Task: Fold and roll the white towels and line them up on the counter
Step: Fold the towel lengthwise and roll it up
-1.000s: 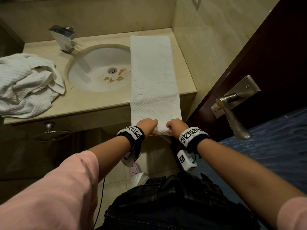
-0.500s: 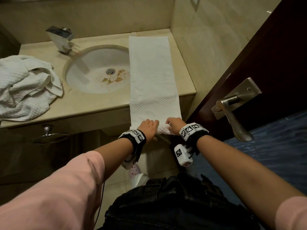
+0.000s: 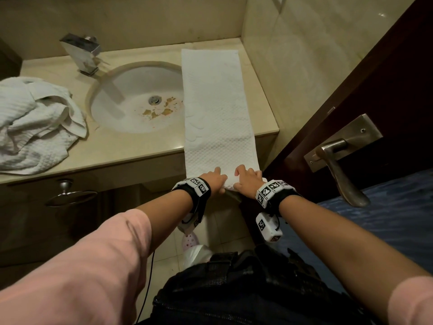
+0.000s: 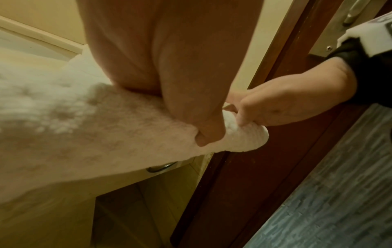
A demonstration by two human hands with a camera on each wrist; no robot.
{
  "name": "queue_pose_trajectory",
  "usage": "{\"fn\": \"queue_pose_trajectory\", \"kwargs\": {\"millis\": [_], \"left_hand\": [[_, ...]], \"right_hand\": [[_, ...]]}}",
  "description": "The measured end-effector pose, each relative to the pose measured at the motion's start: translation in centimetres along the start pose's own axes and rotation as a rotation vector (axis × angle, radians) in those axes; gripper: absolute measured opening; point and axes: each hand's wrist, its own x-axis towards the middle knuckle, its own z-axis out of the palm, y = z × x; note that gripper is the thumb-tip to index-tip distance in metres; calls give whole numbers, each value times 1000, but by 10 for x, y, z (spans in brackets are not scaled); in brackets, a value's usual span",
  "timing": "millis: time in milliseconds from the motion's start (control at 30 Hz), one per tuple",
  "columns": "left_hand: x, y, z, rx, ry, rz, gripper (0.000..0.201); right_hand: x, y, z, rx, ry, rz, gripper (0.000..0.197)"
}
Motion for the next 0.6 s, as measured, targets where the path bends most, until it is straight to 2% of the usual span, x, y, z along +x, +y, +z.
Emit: {"fn": "queue_pose_trajectory", "kwargs": {"millis": [133,200,267,333,500,600], "left_hand": [[1,0,0,102,103,-1,34],[2,-1,-1,194,123,13,35],[2,-2,-2,221,140,12,33],[1,-4,-5,219,164,26,32],[0,-8,-13,63,200,83,33],[0,-13,-19,-43,161,58,31]], "right_hand": [[7,0,2,-204,-58,-111,73],[13,-4,4,-250,-45,-93,66],[17,-5,5,-224,-12,-65,51],[19,-6,5,-199,-14,-47,44],[20,-5,-1,-187,-18,-76,51],[21,2,-9,-86,57,-154,55]]}}
